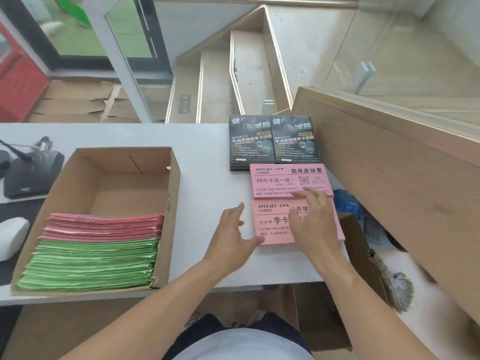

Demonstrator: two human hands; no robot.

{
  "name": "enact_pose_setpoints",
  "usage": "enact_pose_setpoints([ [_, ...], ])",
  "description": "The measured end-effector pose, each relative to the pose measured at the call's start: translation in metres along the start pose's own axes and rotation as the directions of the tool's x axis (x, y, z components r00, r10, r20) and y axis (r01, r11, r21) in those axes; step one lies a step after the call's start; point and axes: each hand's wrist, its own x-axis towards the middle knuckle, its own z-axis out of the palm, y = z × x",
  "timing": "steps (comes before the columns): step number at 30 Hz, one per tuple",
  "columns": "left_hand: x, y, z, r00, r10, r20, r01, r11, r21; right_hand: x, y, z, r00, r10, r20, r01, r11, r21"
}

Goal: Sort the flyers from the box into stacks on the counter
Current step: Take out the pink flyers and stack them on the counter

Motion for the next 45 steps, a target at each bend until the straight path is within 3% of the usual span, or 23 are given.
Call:
enact_pose_setpoints([
  [2, -0.019, 0.002, -0.033, 0.961, 0.166, -0.223, -0.195, 0.975, -0.111, 0.004, -0.039, 0.020, 0.990, -0.138, 0.017, 0.136, 0.986, 0.094],
  [4, -0.033, -0.010, -0.074, 0.871, 0.236, -0.431, -0.291, 0.954, -0.065, 0.005, -0.081, 0.042, 0.961, -0.267, 0.068, 0.252, 0.953, 0.169],
  [6, -0.043, -0.033, -0.119, 0.790, 0.220, -0.572, -0.229, 0.972, 0.058, 0.001, -0.125, 0.065, 0.912, -0.382, 0.151, 0.345, 0.911, 0.223],
  [8, -0.053, -0.062, -0.161, 0.723, 0.175, -0.668, -0.079, 0.982, 0.171, -0.007, -0.167, 0.087, 0.832, -0.489, 0.263, 0.420, 0.864, 0.278],
  [10, -0.061, -0.092, -0.195, 0.699, 0.165, -0.695, 0.063, 0.955, 0.290, -0.017, -0.205, 0.109, 0.723, -0.552, 0.416, 0.468, 0.834, 0.294],
  [13, -0.067, -0.131, -0.226, 0.753, 0.174, -0.635, 0.160, 0.887, 0.434, -0.024, -0.244, 0.138, 0.615, -0.474, 0.630, 0.444, 0.868, 0.221],
  [16, -0.071, -0.148, -0.233, 0.801, 0.142, -0.581, 0.157, 0.888, 0.433, -0.018, -0.260, 0.160, 0.565, -0.380, 0.732, 0.432, 0.893, 0.130],
  [21, -0.070, -0.155, -0.231, 0.799, 0.161, -0.579, 0.157, 0.874, 0.459, -0.001, -0.263, 0.164, 0.519, -0.354, 0.778, 0.430, 0.895, 0.120],
  [32, -0.071, -0.156, -0.233, 0.805, 0.143, -0.575, 0.150, 0.889, 0.432, 0.010, -0.269, 0.162, 0.507, -0.267, 0.820, 0.372, 0.926, 0.072],
  [35, -0.071, -0.156, -0.234, 0.801, 0.138, -0.582, 0.151, 0.895, 0.420, 0.007, -0.275, 0.162, 0.492, -0.278, 0.825, 0.441, 0.897, 0.039],
  [40, -0.070, -0.157, -0.233, 0.800, 0.134, -0.585, 0.139, 0.907, 0.398, -0.005, -0.282, 0.170, 0.589, -0.333, 0.736, 0.622, 0.769, -0.150],
  [42, -0.073, -0.155, -0.234, 0.795, 0.112, -0.596, 0.104, 0.943, 0.317, -0.007, -0.279, 0.170, 0.633, -0.378, 0.676, 0.650, 0.734, -0.198],
  [45, -0.083, -0.145, -0.241, 0.718, -0.008, -0.696, -0.057, 0.996, -0.070, -0.012, -0.274, 0.154, 0.699, -0.501, 0.511, 0.658, 0.729, -0.186],
])
